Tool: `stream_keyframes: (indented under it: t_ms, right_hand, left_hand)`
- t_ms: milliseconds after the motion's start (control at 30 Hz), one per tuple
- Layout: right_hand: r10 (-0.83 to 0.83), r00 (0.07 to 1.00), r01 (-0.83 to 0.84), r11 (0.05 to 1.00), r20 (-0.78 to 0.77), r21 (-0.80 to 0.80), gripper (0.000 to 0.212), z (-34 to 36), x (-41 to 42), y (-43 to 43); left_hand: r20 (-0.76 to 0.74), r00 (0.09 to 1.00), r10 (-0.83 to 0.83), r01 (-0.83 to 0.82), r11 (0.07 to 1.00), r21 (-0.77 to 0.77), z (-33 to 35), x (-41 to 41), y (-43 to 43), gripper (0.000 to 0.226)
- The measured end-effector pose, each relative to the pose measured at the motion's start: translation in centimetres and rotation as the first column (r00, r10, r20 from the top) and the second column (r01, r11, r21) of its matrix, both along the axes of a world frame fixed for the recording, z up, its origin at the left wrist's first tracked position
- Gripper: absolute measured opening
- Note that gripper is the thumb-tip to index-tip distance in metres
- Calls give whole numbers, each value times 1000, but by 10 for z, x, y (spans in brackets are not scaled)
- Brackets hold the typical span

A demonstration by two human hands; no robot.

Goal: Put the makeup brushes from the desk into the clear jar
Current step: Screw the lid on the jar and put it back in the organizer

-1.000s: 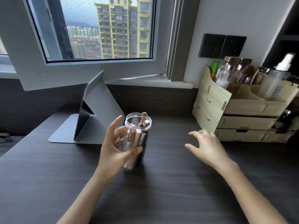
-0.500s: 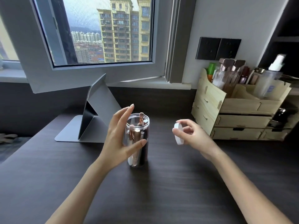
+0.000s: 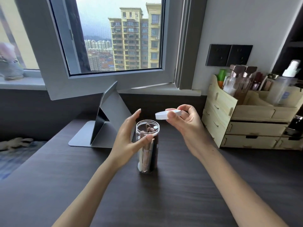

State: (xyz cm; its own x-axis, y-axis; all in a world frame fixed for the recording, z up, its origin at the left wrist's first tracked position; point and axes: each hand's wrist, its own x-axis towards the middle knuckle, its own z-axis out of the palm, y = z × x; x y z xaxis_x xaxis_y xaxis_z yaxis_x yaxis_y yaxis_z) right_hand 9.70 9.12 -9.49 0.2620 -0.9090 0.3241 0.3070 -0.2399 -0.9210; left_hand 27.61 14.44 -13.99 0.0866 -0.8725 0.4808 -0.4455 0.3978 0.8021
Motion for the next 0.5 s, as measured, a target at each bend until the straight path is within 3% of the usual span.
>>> stream_keyframes:
  t_ms: [100,233,300,500]
  right_hand:
    - [89,996,-90,995,-15,-47,39,-4,15,-4]
    - [189,970,-199,979,-153,-53,31,-19,27,-7]
    - [223,963,-235,970,-153,-60,31,-26,26,-10]
    - [241,932,-276,956,-271,-99,33,-29,18,-12]
  left_hand:
    - [-286,954,-93,144,976,162,-16,2,0,91]
    - [-301,949,-91,151,971,185,-29,5,-1,75]
    - [-282,956,-81,136,974,182,-33,5,-1,65]
    - [-294,954,-65,113,982,150,-35,7,-3,62]
